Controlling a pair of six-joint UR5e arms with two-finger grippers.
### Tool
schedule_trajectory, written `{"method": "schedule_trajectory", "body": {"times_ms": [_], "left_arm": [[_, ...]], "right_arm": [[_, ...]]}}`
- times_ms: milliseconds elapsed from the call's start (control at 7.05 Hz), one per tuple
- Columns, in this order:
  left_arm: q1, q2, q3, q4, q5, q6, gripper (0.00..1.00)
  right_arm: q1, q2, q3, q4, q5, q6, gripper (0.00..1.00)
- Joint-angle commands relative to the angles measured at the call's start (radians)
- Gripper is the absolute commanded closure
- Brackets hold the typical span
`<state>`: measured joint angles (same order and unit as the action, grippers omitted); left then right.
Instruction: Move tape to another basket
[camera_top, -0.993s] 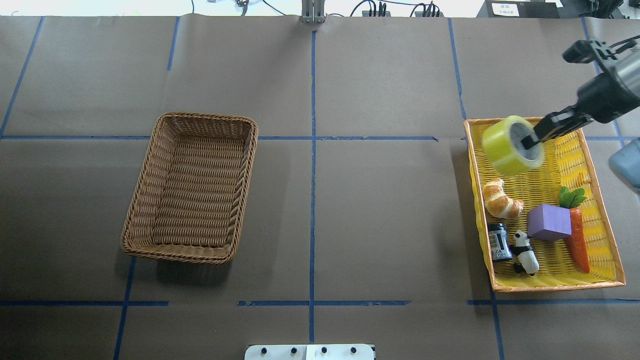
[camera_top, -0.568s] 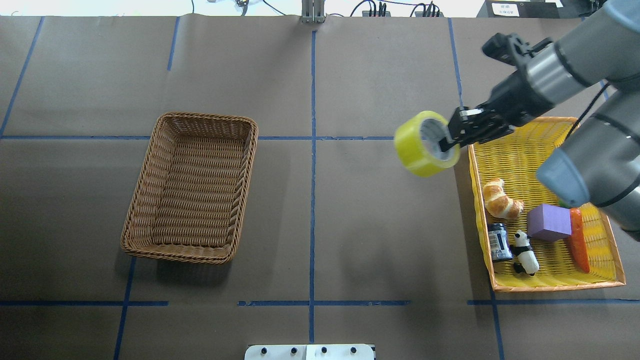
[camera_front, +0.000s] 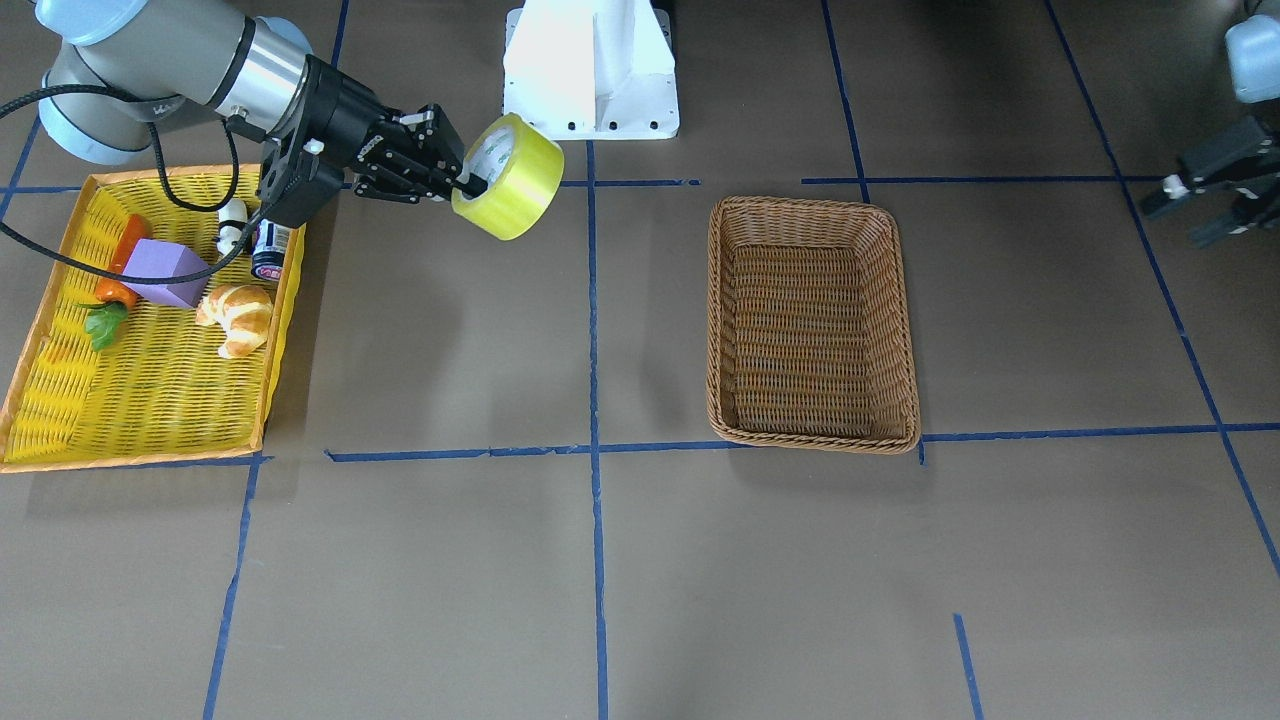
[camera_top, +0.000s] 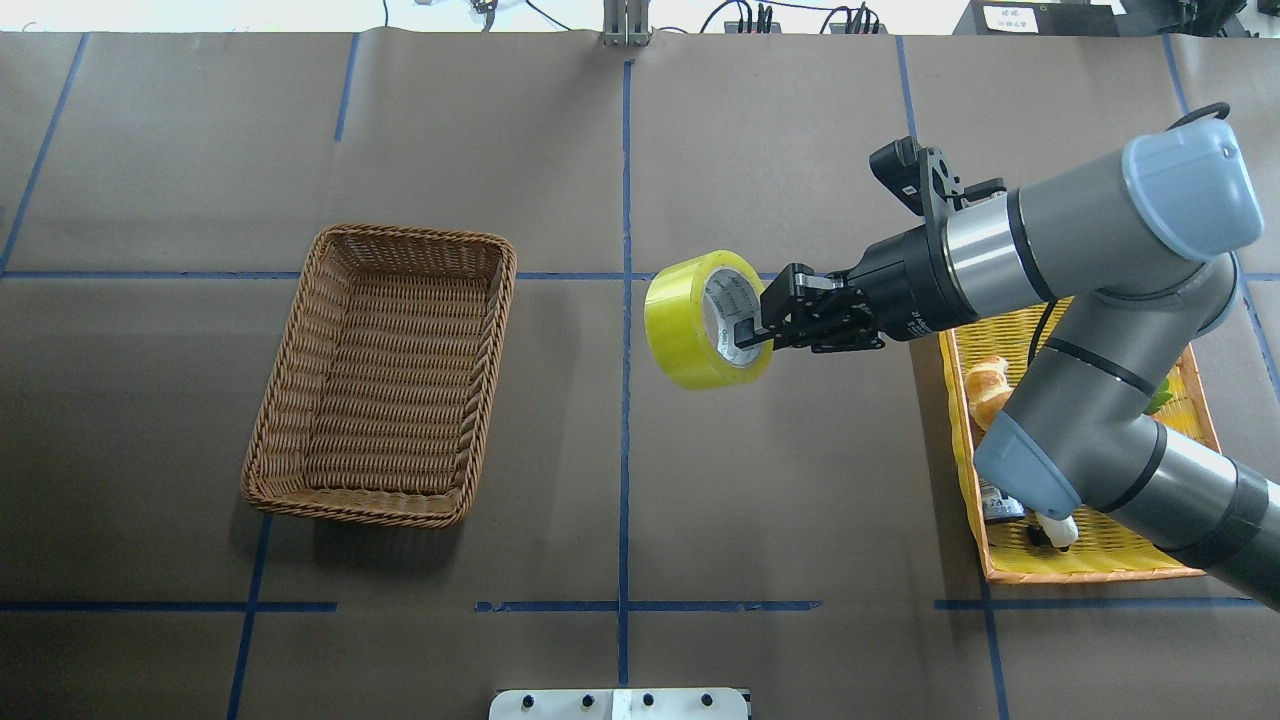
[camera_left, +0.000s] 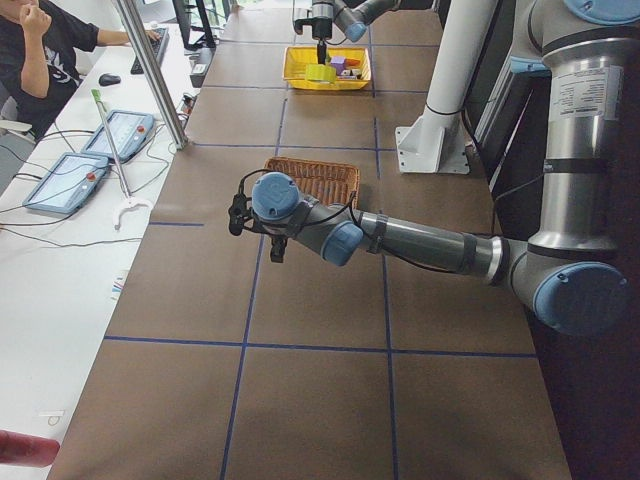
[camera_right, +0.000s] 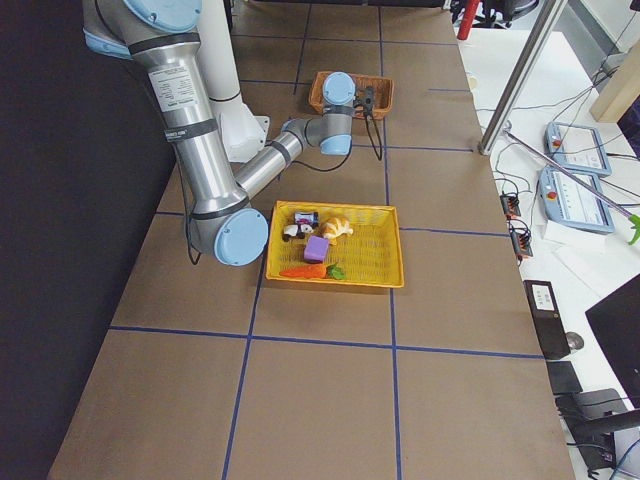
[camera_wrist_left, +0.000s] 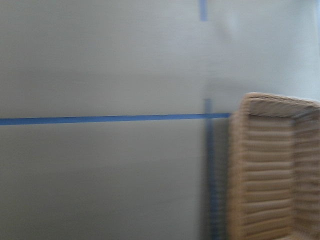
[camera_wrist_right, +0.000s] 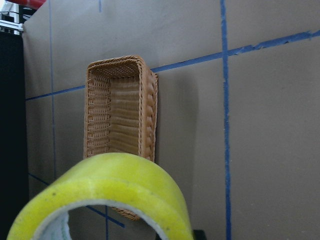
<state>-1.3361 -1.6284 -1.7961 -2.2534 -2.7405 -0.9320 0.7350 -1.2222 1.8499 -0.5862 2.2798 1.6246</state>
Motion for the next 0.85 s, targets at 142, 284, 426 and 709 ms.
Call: {"method": "schedule_trajectory", "body": {"times_ms": [142,284,426,709], "left_arm": [[0.196,-0.139,-0.02,-0.289,0.185,-0.315,0.0],[0.278,-0.183,-0.023,-0.358,0.284,-0.385,0.0],[0.395,-0.288,-0.025,-0.415,0.391,-0.623,0.0],[0.538,-0.369,-0.035,-0.654,0.624,-1.024,0.0]], "right_arm": [[-0.045,0.0,-0.001,0.177,-0.089,0.15,0.98],[-0.049,0.007,0.003,0.177,-0.103,0.155,0.98],[-0.051,0.013,0.009,0.18,-0.114,0.169,0.98],[-0.051,0.015,-0.004,0.331,-0.156,0.268,0.99]]}}
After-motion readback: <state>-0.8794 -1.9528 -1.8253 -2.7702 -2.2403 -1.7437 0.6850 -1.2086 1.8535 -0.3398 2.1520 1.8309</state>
